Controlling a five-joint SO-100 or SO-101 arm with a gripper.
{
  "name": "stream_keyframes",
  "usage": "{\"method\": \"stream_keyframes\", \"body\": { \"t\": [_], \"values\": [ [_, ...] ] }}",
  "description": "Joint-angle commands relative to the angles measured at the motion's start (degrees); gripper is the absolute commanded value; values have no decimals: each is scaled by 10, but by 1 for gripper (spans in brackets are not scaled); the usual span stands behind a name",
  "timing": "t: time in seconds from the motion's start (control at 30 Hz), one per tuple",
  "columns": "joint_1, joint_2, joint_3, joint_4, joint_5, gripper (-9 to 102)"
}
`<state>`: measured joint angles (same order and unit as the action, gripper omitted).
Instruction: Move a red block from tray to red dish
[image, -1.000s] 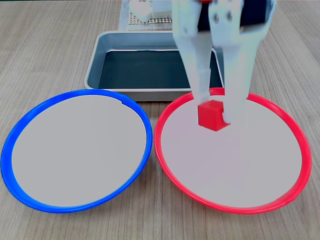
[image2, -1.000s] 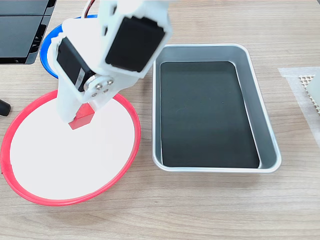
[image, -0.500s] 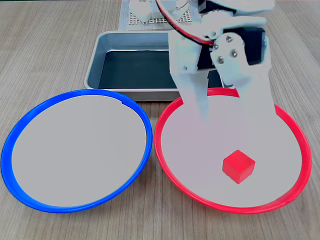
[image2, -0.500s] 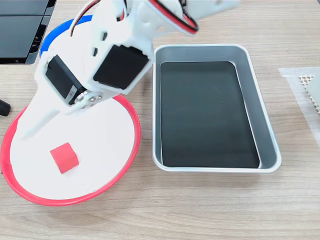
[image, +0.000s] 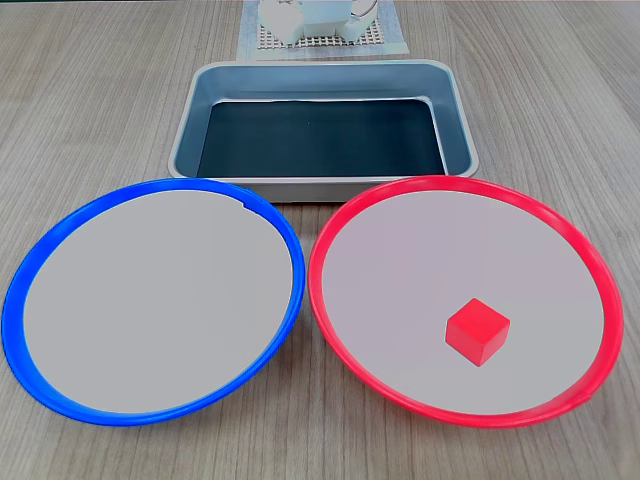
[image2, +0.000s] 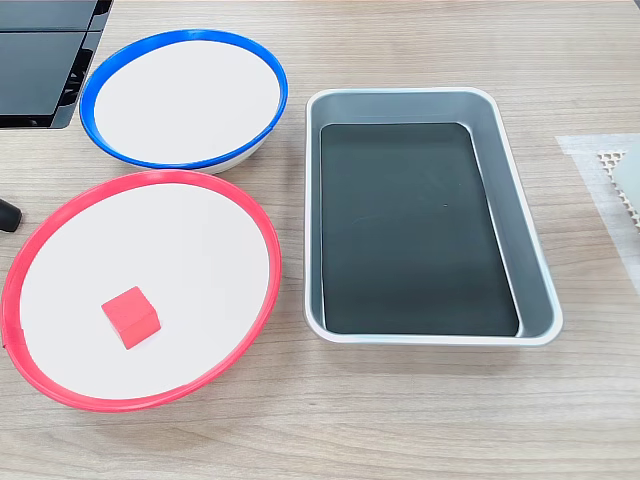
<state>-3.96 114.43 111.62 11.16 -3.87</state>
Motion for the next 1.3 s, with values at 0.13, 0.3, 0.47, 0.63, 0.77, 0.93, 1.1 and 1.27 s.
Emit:
{"method": "stream_keyframes", "body": {
  "t": [0.13, 0.3, 0.47, 0.63, 0.77, 0.93, 1.1, 1.27],
  "values": [
    [53, 413, 358, 120, 141, 0],
    [69, 608, 518, 250, 124, 0],
    [71, 700, 611, 309, 116, 0],
    [73, 762, 616, 436, 118, 0],
    [83, 762, 616, 461, 120, 0],
    [84, 762, 616, 461, 122, 0],
    [84, 762, 616, 461, 122, 0],
    [84, 762, 616, 461, 122, 0]
  ]
}}
